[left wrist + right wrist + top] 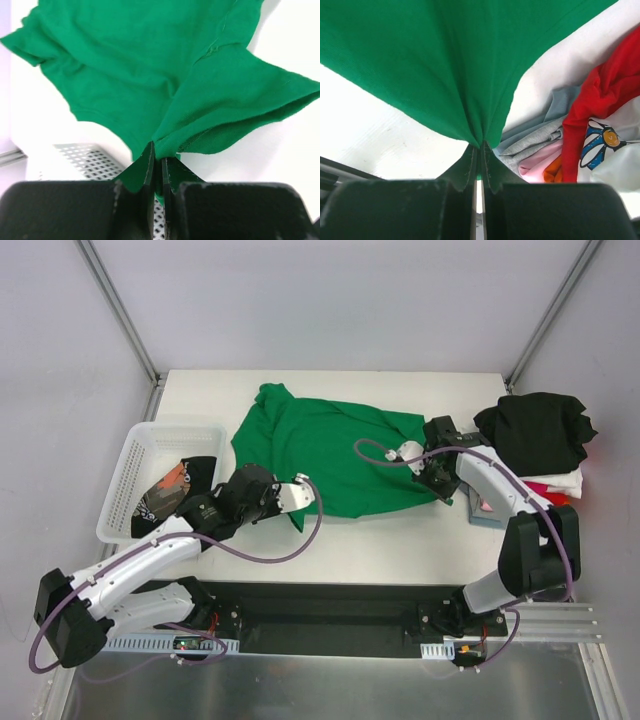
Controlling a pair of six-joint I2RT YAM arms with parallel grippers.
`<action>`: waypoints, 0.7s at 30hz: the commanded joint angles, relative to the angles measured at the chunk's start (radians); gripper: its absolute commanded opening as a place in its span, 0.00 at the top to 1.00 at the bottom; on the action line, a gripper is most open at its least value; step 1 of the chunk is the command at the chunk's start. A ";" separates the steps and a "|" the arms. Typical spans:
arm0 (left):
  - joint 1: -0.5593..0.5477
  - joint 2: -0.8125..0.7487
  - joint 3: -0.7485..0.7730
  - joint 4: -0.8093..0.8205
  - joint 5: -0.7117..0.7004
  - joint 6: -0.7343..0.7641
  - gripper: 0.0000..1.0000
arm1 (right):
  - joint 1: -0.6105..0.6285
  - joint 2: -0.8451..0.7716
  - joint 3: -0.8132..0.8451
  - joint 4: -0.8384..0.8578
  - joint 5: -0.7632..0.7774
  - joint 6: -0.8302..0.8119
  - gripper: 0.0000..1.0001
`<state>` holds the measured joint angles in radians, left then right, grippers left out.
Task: Fold and stack the t-shirts
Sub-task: Grap the side of the flattened tshirt closest away from the robot with both arms, then fold the flattened tshirt in 1/3 of the way
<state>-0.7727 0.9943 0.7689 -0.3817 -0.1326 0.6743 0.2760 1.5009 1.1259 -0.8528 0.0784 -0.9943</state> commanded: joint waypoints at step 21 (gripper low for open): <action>0.251 0.291 0.313 0.112 0.129 0.156 1.00 | -0.058 0.295 0.331 -0.112 0.001 -0.096 0.99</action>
<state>-0.5728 1.2469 1.0111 -0.3008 -0.0898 0.8028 0.2237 1.7607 1.3880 -0.9070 0.0895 -1.0622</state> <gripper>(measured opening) 0.021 0.021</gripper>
